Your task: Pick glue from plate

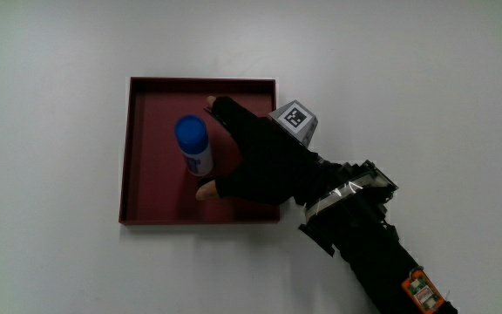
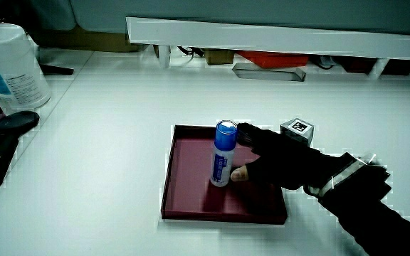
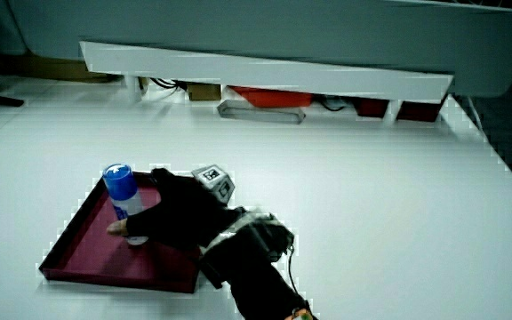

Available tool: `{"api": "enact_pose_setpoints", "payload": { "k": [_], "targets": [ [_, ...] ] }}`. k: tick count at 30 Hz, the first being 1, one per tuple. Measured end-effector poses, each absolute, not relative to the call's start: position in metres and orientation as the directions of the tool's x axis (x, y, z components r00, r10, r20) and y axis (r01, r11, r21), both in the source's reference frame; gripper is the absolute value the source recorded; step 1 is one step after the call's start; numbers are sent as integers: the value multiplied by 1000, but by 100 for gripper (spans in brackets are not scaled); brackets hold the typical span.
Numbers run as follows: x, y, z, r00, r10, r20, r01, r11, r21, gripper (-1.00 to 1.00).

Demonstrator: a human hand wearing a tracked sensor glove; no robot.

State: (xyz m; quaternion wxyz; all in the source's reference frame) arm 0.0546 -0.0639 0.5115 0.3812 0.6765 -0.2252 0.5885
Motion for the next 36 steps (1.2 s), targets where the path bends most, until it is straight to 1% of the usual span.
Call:
{"api": "enact_pose_setpoints", "payload": {
  "k": [2, 5, 6, 7, 10, 11, 12, 18, 19, 20, 23, 30, 32, 33, 36],
  "targets": [
    [55, -63, 511, 204, 158, 966, -740, -621, 258, 0],
    [55, -65, 512, 191, 156, 969, -737, -629, 247, 0],
    [55, -66, 513, 174, 147, 974, -737, -636, 228, 6],
    [55, -66, 512, 169, 164, 972, -734, -637, 235, 11],
    [56, -67, 512, 136, 168, 976, -721, -660, 214, 28],
    [56, -68, 515, 144, 148, 978, -714, -669, 206, 33],
    [56, -68, 515, 123, 162, 979, -712, -673, 200, 39],
    [55, -67, 516, 100, 138, 985, -684, -710, 169, 72],
    [56, -67, 516, 115, 125, 985, -675, -718, 170, 78],
    [55, -66, 516, 99, 120, 988, -670, -726, 156, 83],
    [55, -66, 515, 102, 117, 988, -661, -734, 156, 100],
    [58, -63, 512, 85, 86, 993, -641, -758, 120, 100],
    [62, -65, 508, 56, 108, 993, -638, -761, 119, 100],
    [64, -65, 505, 23, 113, 993, -635, -765, 102, 100],
    [75, -69, 497, -11, 128, 992, -625, -775, 93, 100]
  ]
}}
